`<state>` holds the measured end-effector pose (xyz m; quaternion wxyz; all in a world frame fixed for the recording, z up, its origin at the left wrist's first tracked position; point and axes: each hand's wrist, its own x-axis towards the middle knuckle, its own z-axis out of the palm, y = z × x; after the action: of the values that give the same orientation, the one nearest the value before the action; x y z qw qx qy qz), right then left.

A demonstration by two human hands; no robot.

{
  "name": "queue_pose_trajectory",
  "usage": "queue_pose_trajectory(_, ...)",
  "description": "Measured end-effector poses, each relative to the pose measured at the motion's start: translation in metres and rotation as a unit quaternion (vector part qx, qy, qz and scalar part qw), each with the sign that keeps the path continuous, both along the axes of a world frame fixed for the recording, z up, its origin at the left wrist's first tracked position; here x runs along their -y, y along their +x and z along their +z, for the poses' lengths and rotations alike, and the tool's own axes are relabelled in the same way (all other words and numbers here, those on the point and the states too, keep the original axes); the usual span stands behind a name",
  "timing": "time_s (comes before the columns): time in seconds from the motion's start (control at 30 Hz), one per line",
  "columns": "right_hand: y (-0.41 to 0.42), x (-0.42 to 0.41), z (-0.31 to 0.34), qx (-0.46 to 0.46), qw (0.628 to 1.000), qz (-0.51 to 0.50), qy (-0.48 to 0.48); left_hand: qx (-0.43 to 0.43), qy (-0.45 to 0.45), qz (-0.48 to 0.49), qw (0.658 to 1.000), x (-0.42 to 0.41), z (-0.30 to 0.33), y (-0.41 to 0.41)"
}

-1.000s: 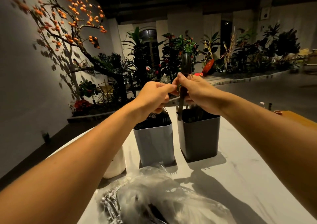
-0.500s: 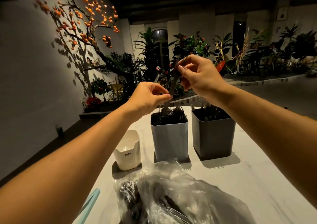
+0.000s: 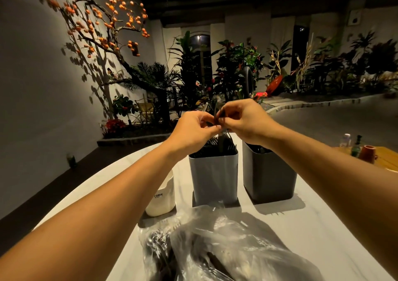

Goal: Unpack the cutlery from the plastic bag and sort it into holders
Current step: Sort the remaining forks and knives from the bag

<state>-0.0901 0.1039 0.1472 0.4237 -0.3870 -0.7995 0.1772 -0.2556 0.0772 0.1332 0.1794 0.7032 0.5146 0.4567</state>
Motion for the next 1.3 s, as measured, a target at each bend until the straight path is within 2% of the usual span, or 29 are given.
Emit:
queue_pose_trajectory(0.13,0.001,-0.005,-0.016,0.079,0.995,-0.024,0.052,-0.009,0.039,0.036,0.999,-0.003,-0.007,-0.006)
queue_pose_trajectory(0.23,0.002,-0.007,-0.020,0.135,0.988,-0.018,0.068,-0.067,0.062,0.052,0.994,-0.006,-0.010,-0.010)
queue_pose_trajectory(0.37,0.003,-0.005,-0.018,0.221,0.969,-0.054,0.101,-0.123,0.025,0.052,0.991,-0.009,-0.017,-0.009)
queue_pose_trajectory(0.53,-0.001,0.005,-0.015,0.320,0.945,-0.041,0.046,-0.194,-0.013,0.059,0.979,-0.006,-0.021,-0.010)
queue_pose_trajectory(0.6,-0.001,0.006,-0.013,0.307,0.948,-0.062,0.058,-0.193,0.004,0.067,0.979,-0.003,-0.018,-0.009)
queue_pose_trajectory(0.67,-0.002,0.008,-0.011,0.219,0.971,-0.070,0.062,-0.117,0.002,0.069,0.991,0.005,-0.012,-0.008)
queue_pose_trajectory(0.73,-0.006,0.012,-0.006,0.105,0.994,-0.026,0.023,0.039,-0.091,0.033,0.995,0.018,-0.004,-0.009)
queue_pose_trajectory(0.77,-0.009,0.017,-0.003,0.048,0.999,0.010,-0.007,0.101,-0.150,0.003,0.983,0.025,-0.001,-0.009)
queue_pose_trajectory(0.8,-0.013,0.025,0.001,-0.004,0.998,0.048,-0.036,0.134,-0.189,-0.017,0.973,0.035,0.002,-0.012)
queue_pose_trajectory(0.87,-0.020,0.040,0.008,-0.068,0.990,0.095,-0.074,0.137,-0.214,-0.043,0.966,0.050,0.006,-0.018)
queue_pose_trajectory(0.97,-0.033,0.056,0.012,-0.003,0.993,0.111,-0.045,0.106,-0.212,-0.052,0.970,0.066,0.008,-0.030)
queue_pose_trajectory(1.07,-0.047,0.061,0.007,0.069,0.994,0.078,0.015,0.070,-0.175,-0.016,0.982,0.078,0.010,-0.043)
queue_pose_trajectory(1.17,-0.062,0.064,0.000,0.119,0.986,0.062,0.102,0.009,-0.159,0.011,0.987,0.085,0.008,-0.057)
queue_pose_trajectory(1.3,-0.087,0.072,-0.007,0.164,0.968,0.070,0.179,-0.022,-0.164,0.032,0.986,0.097,0.005,-0.074)
